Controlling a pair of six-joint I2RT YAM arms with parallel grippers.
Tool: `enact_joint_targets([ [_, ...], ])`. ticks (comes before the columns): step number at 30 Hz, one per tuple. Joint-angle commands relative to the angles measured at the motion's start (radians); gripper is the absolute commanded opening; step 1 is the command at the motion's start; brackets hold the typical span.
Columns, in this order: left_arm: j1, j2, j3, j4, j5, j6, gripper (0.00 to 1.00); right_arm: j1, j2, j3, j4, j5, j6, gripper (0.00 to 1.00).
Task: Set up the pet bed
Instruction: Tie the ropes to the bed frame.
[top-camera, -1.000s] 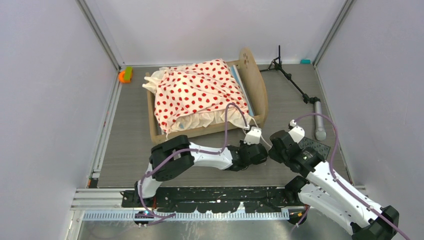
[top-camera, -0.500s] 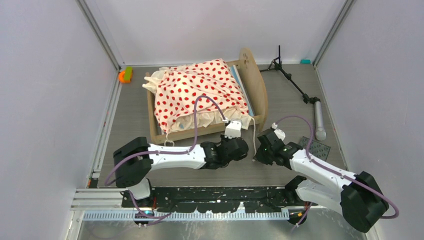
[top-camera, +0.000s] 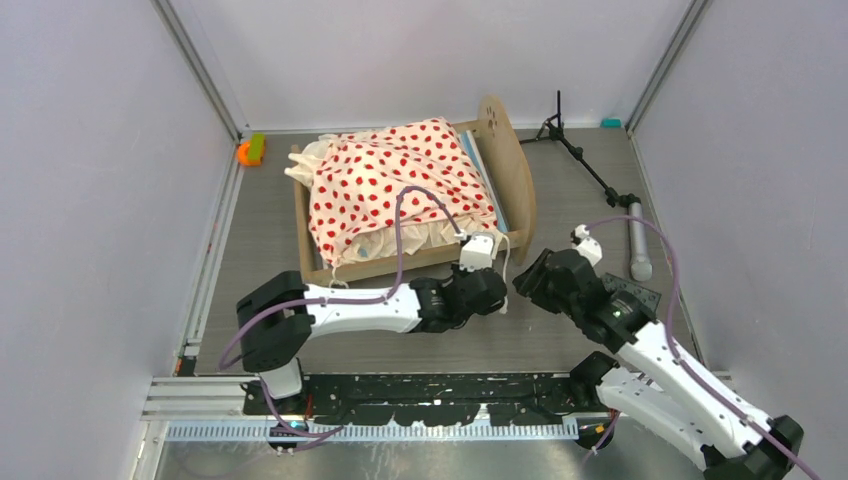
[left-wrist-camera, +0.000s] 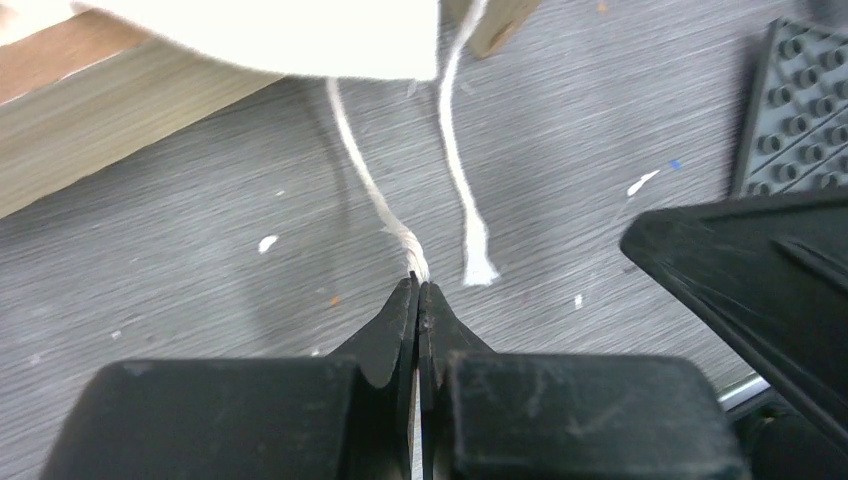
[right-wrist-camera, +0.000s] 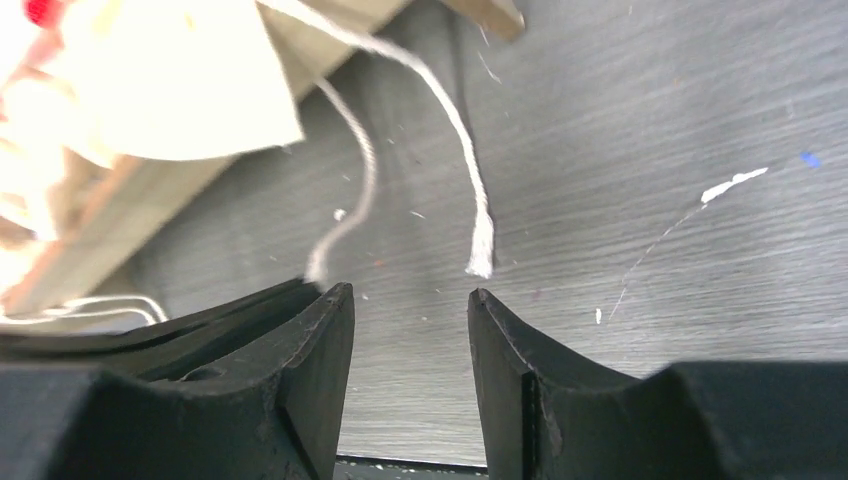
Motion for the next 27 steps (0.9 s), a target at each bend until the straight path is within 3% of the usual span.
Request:
enact_joint_targets([
  [1, 0.007, 0.070, 0.124, 0.031, 0.018, -0.039, 0.00, -0.003, -0.086, 0.091, -0.145, 0.115, -0.019, 0.51],
  [12, 0.007, 0.295, 0.335, 0.061, 0.064, -0.116, 0.00, -0.003, -0.292, 0.169, -0.349, 0.241, -0.010, 0.51],
  [17, 0.007, 0.367, 0.431, -0.009, 0.051, -0.134, 0.00, -0.004, -0.321, 0.175, -0.368, 0.234, 0.000, 0.51],
  [27, 0.000, 0.096, 0.122, -0.012, -0.061, -0.201, 0.00, -0.003, -0.306, 0.169, -0.345, 0.232, -0.022, 0.51],
])
